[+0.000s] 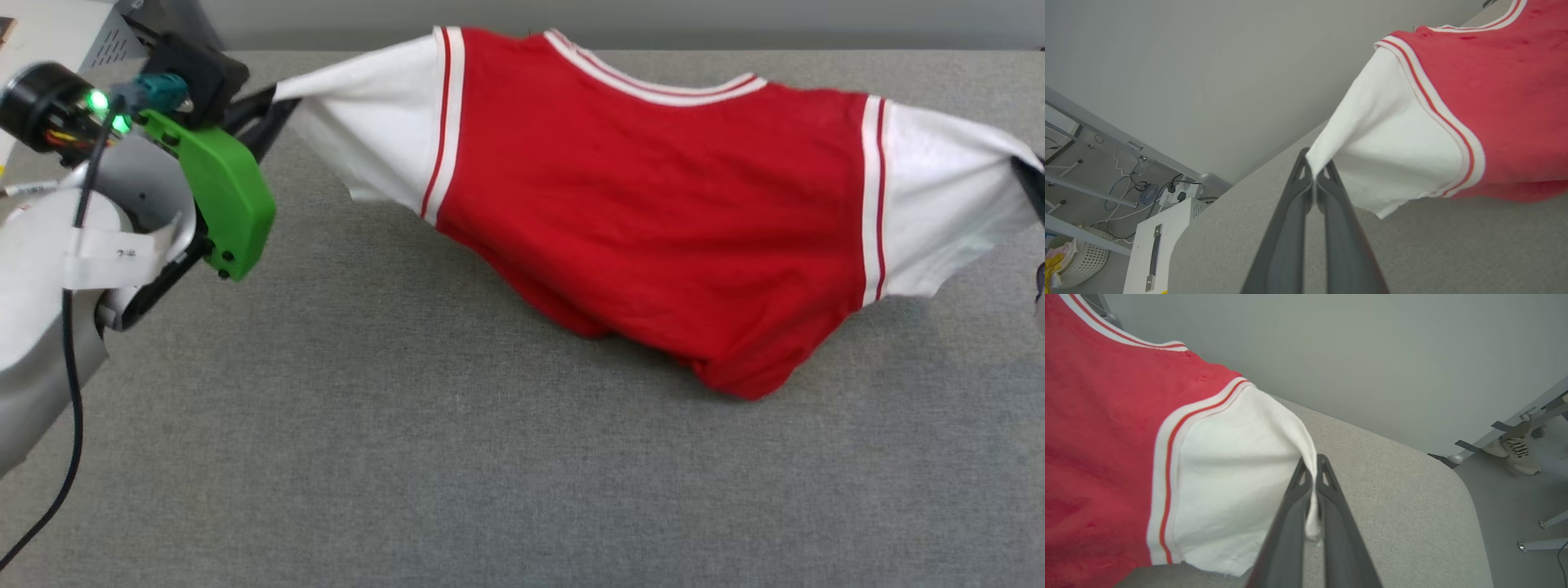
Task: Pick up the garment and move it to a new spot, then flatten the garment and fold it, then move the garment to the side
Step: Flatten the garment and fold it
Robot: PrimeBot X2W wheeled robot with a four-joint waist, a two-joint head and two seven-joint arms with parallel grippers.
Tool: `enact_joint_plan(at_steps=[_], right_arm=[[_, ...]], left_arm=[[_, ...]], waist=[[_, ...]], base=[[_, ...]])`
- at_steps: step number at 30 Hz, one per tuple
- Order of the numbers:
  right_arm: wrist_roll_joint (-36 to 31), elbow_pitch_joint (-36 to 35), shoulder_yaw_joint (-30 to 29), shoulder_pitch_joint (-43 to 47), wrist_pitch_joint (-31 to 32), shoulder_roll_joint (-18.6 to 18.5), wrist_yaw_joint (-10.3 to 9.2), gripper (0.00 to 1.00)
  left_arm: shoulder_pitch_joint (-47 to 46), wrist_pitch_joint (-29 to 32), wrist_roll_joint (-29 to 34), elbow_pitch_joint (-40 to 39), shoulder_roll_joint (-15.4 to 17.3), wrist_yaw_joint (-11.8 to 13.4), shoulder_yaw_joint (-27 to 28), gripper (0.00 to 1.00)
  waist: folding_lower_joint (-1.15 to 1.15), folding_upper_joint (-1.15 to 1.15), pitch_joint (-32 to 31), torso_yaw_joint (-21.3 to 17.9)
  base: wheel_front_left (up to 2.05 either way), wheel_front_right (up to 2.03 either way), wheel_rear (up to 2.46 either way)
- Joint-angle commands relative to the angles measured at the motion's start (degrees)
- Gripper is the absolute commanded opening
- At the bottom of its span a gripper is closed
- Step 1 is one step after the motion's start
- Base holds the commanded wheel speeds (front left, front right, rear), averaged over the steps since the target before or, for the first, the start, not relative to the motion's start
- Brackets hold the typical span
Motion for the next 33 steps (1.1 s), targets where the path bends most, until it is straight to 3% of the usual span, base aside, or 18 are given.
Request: enact_joint_plan(at_steps=[1,8,15,23,33], right_arm=[[-0.6,-1.3,-1.3,-1.8,-0.5,-0.4,-0.05,0.0],[-2.0,-6.1,-4.9,-6.4,0.8,-1.0,-0.05,0.0],[-3.9,-8.3,-4.4,-14.9,3.4,-1.0,-0.05,0.0],[-6.6,-4.1,0.0,-33.6,5.5,-1.1,-0.05,0.0],[-11.7,11.2,8.2,-60.7,2.2,2.2,-0.05,0.0]], left_arm=[[-1.8,-1.5,0.7,-1.5,0.9,1.7,1.4,0.0],[-5.7,-2.5,2.5,-8.5,2.6,5.6,4.7,0.0],[-12.3,-1.7,3.9,-9.8,0.8,6.4,6.7,0.0],[-24.8,-1.2,5.7,-3.2,-3.1,4.4,9.6,0.0],[-42.2,-4.3,9.0,11.4,-8.3,1.4,12.6,0.0]], waist=[[0.0,0.0,-2.1,1.6],[0.0,0.0,-2.3,2.2],[0.0,0.0,0.8,2.2],[0.0,0.0,9.1,1.5],[0.0,0.0,16.4,0.5]], base=[[0.0,0.0,0.0],[0.0,0.0,0.0],[0.0,0.0,0.0],[0.0,0.0,0.0],[0.0,0.0,0.0]])
